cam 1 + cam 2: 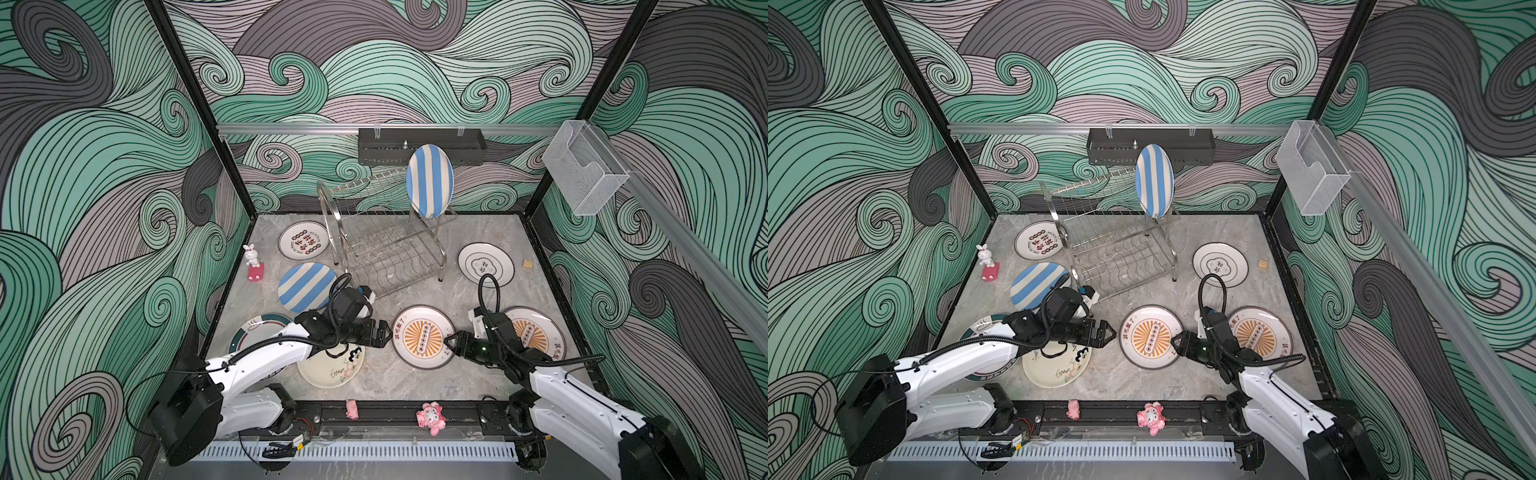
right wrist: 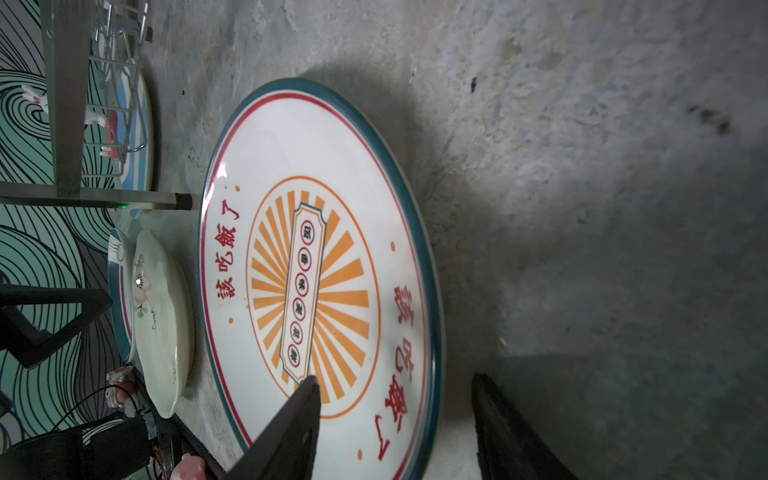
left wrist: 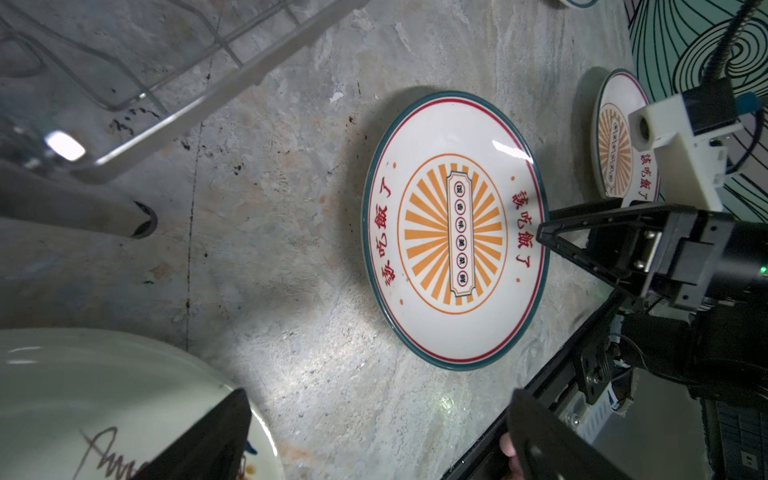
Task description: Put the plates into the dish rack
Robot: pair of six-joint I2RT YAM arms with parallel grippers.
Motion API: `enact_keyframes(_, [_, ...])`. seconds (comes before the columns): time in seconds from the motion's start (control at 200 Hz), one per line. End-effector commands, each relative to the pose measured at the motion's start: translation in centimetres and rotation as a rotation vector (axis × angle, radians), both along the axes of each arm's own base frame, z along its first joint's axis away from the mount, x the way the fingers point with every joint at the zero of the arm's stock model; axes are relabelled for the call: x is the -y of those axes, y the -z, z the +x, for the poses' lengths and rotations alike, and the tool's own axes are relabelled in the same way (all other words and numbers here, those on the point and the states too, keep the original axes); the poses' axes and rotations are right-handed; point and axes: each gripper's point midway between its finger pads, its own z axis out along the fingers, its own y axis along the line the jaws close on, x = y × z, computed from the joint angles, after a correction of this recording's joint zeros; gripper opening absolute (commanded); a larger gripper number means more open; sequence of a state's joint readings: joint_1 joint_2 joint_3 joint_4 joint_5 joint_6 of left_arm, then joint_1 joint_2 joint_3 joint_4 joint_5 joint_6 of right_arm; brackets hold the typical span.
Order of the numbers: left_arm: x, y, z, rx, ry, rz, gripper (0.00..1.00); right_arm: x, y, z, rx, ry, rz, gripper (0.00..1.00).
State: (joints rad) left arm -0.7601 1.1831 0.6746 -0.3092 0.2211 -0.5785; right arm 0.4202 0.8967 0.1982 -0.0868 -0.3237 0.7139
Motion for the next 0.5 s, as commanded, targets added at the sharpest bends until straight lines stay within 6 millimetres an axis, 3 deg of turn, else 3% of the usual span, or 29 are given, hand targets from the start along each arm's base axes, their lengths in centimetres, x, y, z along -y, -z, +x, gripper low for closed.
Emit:
enact_keyframes(0.0, [0.2,-0.8,0.1,0.018,0.021,0.015,0.99,0.2,0.4,0.3,-0.008,0.004,-0.01,0.57])
enact_keyframes(0.125, [0.2,-1.0,0.1,0.02,0.02,0.014,0.99,0.2,1.1,0.2,-0.051,0.005,-0.018,0.44])
enact_keyframes(0.385, [-0.3,-3.0,0.0,0.053,0.033,0.024,0.99,-0.2,2.6,0.1,-0.121,-0.006,-0.025,0.37])
enact_keyframes(0.495, [-0.5,-4.2,0.5,0.1,0.042,0.035,0.99,0.1,2.9,0.4,-0.12,0.011,-0.037,0.27])
